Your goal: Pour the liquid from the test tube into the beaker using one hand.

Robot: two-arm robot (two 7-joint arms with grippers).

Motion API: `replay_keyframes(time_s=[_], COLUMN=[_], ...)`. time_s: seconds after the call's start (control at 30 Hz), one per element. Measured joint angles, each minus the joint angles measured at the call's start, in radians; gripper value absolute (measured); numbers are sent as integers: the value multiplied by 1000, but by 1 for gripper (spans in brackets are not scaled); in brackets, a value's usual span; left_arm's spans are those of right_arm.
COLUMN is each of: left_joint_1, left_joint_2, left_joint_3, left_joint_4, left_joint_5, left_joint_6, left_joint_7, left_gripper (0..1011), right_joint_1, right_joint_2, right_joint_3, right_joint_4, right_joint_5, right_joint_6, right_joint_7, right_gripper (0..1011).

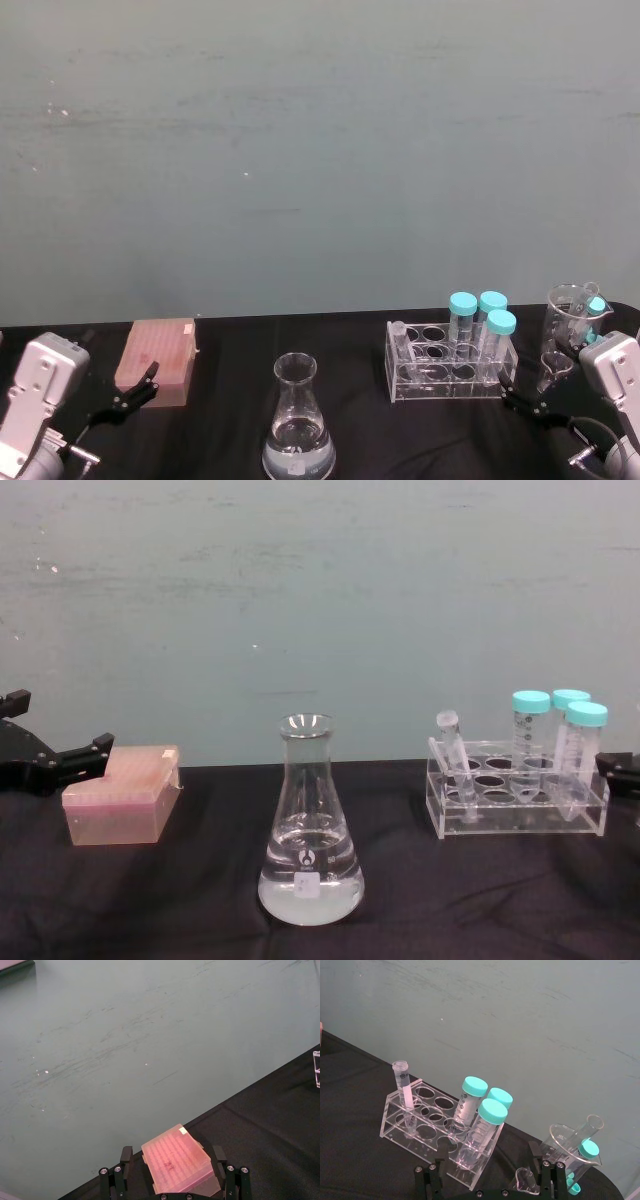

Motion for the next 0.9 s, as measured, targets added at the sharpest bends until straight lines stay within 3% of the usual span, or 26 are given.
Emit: replay_keyframes(time_s=[0.9], left_joint_1=[0], left_joint_2=[0], left_joint_3=[0], left_joint_4=[0], left_joint_5=[0], left_joint_6=[0], left_joint_7=[0], left_gripper=[1000], right_joint_1=[0], right_joint_2=[0], right_joint_3=[0], right_joint_4=[0], right_joint_5=[0], right_joint_6=[0], right_joint_7=[0], right_gripper=[1003])
